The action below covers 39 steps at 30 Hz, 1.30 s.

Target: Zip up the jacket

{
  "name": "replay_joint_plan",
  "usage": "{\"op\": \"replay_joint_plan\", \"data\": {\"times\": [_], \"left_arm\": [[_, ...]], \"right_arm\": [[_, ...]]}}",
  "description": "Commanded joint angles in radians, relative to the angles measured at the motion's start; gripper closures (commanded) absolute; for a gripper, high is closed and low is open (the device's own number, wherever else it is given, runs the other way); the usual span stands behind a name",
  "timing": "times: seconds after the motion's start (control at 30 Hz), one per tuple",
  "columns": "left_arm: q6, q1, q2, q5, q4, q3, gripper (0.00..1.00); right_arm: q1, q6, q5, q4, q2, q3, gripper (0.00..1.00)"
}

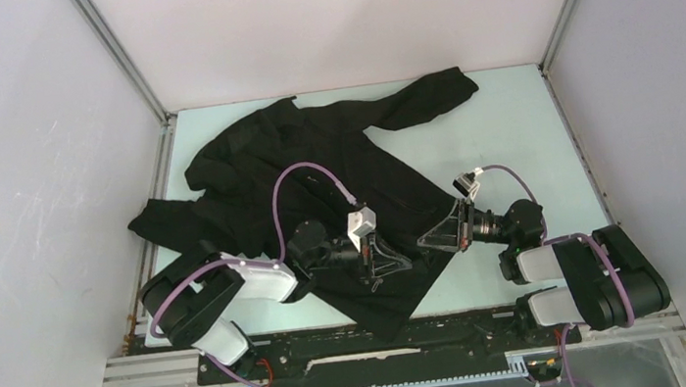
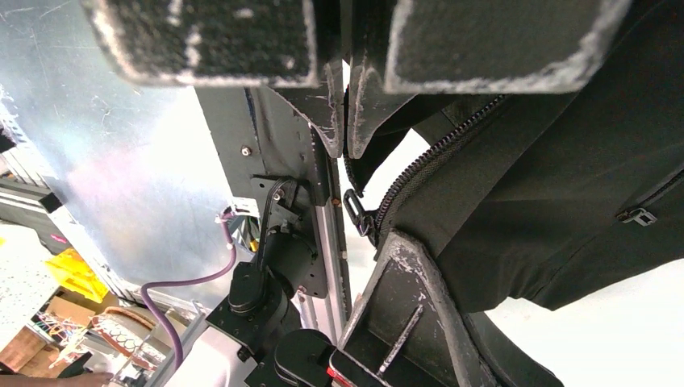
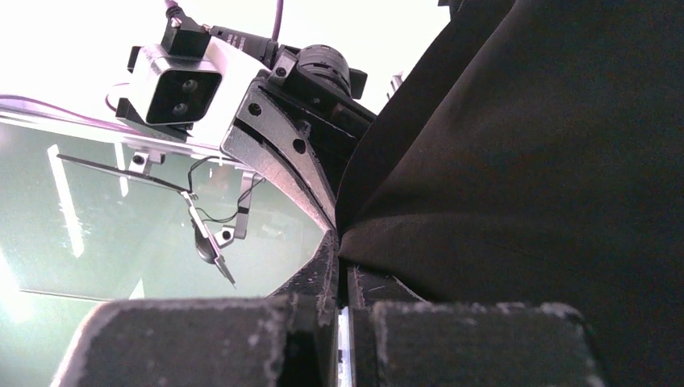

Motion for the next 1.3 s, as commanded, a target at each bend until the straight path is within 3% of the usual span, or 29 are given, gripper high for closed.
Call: {"op": "replay_joint_plan", "data": {"times": [0.0,0.37,0.97,1.27], "left_arm": [[-0.025,0.008,0.011,0.032,0.086,0.008,1.0],[-0.082,0.026,0.036,0.06,0.179,0.001,1.0],[-0.104,0.044,0.054,0.035,0.182,0.007,1.0],[-0.118,0.049,0.055,-0.018,0.191,-0.003,1.0]], "right_arm": [[0.009,0.011,-0.037,0.078,-0.001,0.03,1.0],[0.043,0.008,-0.035,0.106,0.026,0.03,1.0],[0.094,0.031,-0.008,0.129,0.034,0.037,1.0],[0.114,0.006,0.094,0.129,0.037,0.013,1.0]]}}
